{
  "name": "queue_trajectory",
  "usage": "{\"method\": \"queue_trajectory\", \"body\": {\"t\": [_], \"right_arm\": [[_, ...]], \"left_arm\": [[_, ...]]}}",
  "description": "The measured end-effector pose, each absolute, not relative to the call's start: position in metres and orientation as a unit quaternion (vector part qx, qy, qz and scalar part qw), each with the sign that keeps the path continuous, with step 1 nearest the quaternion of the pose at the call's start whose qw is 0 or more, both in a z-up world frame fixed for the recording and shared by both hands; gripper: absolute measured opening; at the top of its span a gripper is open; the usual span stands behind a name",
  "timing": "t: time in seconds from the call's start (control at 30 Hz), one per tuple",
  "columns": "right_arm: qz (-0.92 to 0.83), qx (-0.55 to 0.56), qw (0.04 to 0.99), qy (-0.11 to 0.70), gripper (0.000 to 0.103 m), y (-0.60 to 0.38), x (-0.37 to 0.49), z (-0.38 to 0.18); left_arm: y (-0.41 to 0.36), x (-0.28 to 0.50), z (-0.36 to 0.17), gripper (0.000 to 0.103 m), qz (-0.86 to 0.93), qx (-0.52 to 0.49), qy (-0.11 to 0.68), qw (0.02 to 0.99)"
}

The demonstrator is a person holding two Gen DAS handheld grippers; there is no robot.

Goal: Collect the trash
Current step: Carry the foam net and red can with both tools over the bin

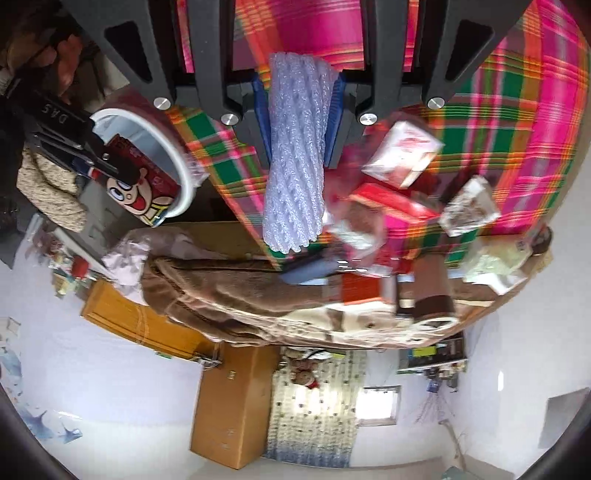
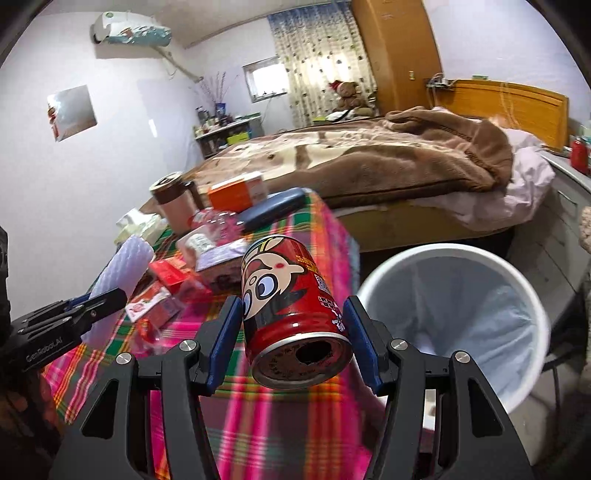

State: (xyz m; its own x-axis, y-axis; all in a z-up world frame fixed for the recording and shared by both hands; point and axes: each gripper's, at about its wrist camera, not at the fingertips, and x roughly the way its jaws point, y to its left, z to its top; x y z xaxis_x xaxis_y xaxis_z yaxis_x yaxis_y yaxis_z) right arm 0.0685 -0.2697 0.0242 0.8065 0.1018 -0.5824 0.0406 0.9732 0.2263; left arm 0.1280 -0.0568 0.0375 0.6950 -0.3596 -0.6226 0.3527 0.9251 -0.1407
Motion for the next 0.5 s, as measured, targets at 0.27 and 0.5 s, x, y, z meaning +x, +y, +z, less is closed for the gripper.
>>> {"method": "queue_trajectory", "body": {"t": [0.27,0.5], "right_arm": [[-0.037,0.125,0.943,0.306,0.058,-0.31,0.059,0.022],[-0.073,0.13,0.936,0.319,0.058,-0.342,0.056,0.012]], "left_arm": [[-0.121,0.122,0.037,0.028,-0.242,0.008,0.338,0.91],[-0.173,0.122,0.028,0.028,-0.288,0.016,0.352,0.89]]}}
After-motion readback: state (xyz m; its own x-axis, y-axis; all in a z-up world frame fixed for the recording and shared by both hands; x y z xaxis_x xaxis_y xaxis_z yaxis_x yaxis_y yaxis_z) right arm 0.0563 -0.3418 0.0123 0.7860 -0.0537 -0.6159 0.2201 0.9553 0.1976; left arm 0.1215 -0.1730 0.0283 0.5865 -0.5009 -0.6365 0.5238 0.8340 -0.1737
